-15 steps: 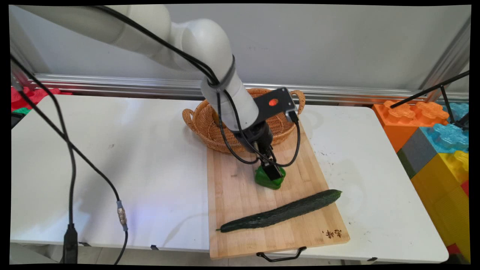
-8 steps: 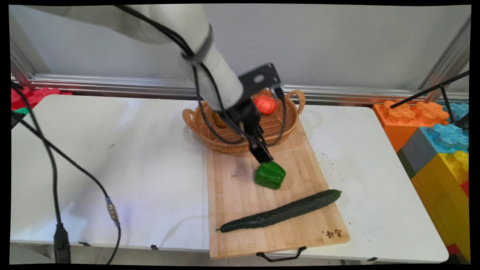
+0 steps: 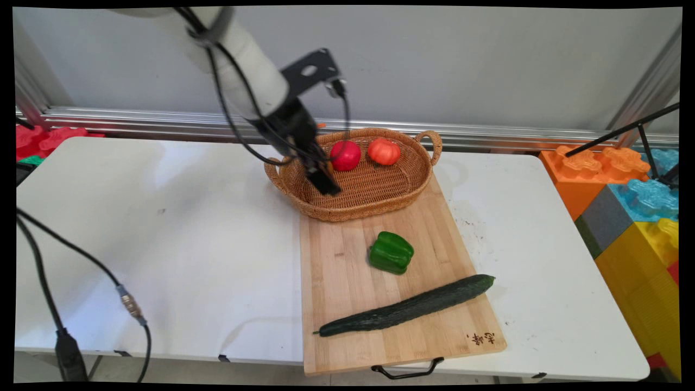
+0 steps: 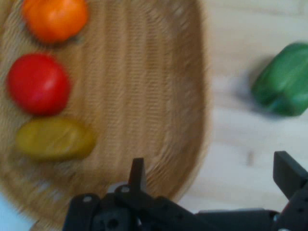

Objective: Pick up the potato from the vegetable basket

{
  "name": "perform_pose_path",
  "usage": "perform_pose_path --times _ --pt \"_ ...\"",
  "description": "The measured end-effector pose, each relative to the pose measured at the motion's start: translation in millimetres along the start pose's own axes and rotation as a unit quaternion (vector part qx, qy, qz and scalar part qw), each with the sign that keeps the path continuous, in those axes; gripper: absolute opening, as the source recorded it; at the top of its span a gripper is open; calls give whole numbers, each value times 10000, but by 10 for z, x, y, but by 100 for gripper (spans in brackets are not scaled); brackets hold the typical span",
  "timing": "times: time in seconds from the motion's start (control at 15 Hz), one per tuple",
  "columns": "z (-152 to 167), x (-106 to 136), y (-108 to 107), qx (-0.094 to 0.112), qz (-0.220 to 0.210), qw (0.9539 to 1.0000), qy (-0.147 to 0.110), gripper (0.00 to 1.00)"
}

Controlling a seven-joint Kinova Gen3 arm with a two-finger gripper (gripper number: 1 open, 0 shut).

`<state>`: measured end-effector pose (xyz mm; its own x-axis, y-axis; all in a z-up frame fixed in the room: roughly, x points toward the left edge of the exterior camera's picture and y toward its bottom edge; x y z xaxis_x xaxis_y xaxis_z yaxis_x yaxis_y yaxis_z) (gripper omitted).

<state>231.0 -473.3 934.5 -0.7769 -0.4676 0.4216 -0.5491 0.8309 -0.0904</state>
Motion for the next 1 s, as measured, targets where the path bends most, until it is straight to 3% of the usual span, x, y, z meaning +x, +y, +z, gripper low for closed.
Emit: perform_pose_path --times 0.47,1.0 --pt "-79 -449 -469 513 -615 9967 -157 100" --pt "388 -494 -629 786 -1387 9871 121 100"
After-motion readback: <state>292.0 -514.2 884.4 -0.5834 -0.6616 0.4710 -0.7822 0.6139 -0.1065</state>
